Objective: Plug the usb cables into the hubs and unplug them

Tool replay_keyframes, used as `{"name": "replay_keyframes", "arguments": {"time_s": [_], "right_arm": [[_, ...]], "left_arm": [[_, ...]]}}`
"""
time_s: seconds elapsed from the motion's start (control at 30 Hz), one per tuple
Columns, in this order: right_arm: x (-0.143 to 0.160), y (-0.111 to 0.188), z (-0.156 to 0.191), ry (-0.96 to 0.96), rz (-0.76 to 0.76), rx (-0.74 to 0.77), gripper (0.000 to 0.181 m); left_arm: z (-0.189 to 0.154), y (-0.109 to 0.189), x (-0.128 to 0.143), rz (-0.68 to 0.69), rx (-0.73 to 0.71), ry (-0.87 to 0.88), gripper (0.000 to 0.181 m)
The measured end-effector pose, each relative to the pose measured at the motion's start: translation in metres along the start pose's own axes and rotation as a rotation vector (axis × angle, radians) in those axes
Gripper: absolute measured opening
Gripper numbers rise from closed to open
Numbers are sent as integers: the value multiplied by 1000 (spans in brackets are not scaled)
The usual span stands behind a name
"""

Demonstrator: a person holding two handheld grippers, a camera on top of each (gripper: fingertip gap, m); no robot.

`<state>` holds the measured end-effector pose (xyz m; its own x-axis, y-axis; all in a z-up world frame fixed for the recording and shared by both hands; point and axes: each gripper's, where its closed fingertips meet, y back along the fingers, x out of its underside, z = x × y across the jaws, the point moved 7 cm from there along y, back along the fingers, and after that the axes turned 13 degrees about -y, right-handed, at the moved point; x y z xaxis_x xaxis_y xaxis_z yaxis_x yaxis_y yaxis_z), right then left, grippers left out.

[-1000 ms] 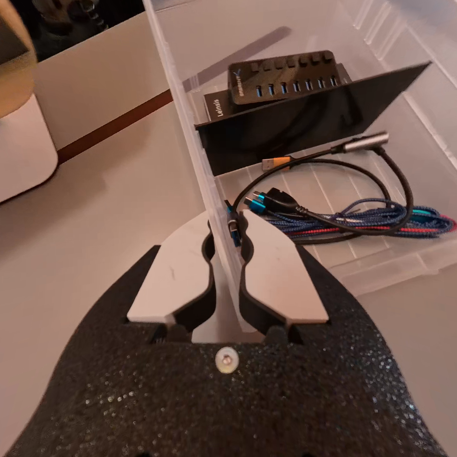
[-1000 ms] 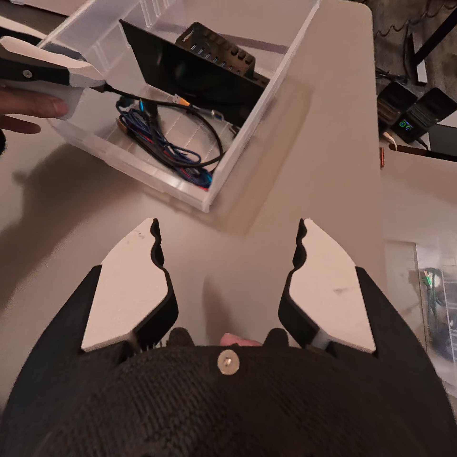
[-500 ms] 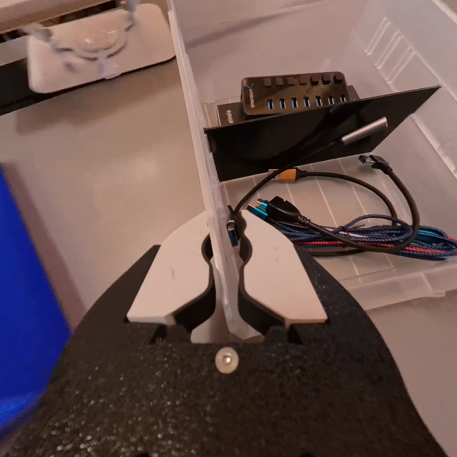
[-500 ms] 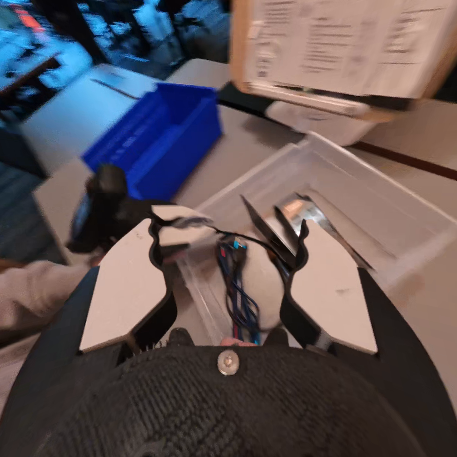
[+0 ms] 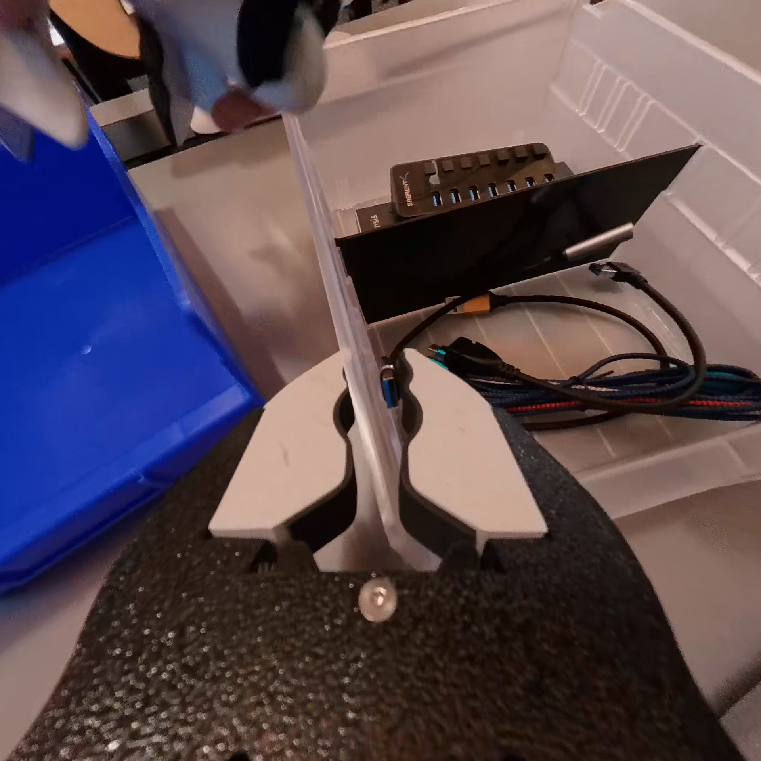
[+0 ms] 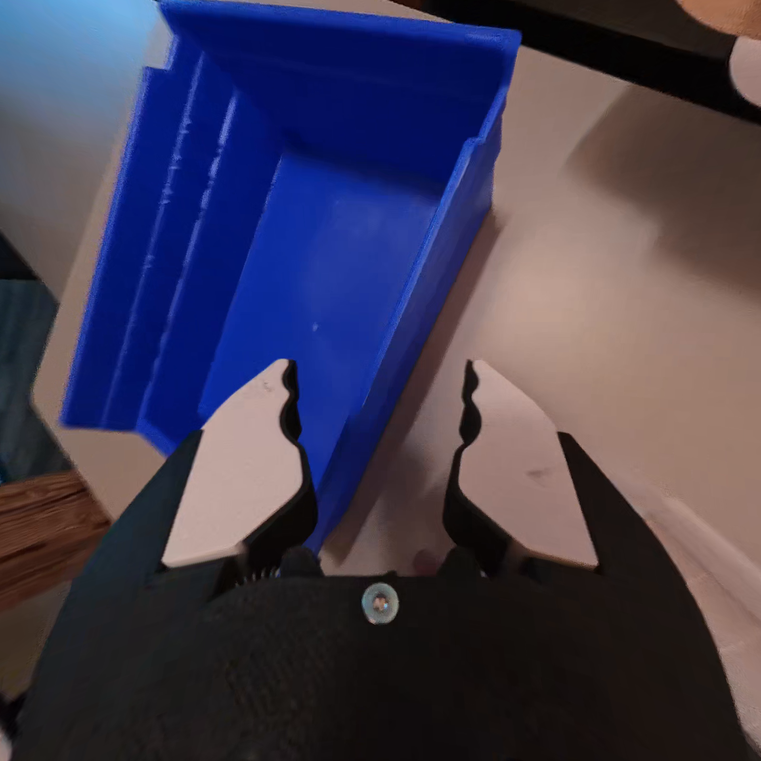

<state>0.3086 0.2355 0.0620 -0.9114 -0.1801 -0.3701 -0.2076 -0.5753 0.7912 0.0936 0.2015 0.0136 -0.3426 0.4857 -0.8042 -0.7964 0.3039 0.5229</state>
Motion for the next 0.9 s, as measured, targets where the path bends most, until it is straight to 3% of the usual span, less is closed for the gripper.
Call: {"name": "replay_keyframes", "arguments": {"time_s": [0.03, 0.13, 0.2, 0.27, 0.43, 0.63, 0.77, 0.9], "right_arm": [[-1, -11, -1, -17, -4, 30, 74], [6, -38, -6, -114, 89, 71, 70], [10, -51, -5, -162, 119, 36, 46], [13, -61, -4, -192, 126, 15, 45], [15, -63, -1, -102, 97, 77, 40], [15, -64, 4, 62, 120, 189, 16], [-1, -49, 19, 135, 83, 162, 15], [-38, 11, 39, 214, -38, 95, 14]], "left_arm": [[0, 0, 0, -2, 4, -16, 19], [1, 0, 0, -25, 15, -76, 22], [2, 0, 0, -43, 18, -93, 23], [5, 0, 2, -53, 6, -111, 23], [17, 1, 9, -71, -1, -148, 23], [22, 3, 13, -64, -31, -188, 22], [28, 10, 19, -53, -40, -194, 21], [38, 22, 31, -47, -53, -179, 20]]}}
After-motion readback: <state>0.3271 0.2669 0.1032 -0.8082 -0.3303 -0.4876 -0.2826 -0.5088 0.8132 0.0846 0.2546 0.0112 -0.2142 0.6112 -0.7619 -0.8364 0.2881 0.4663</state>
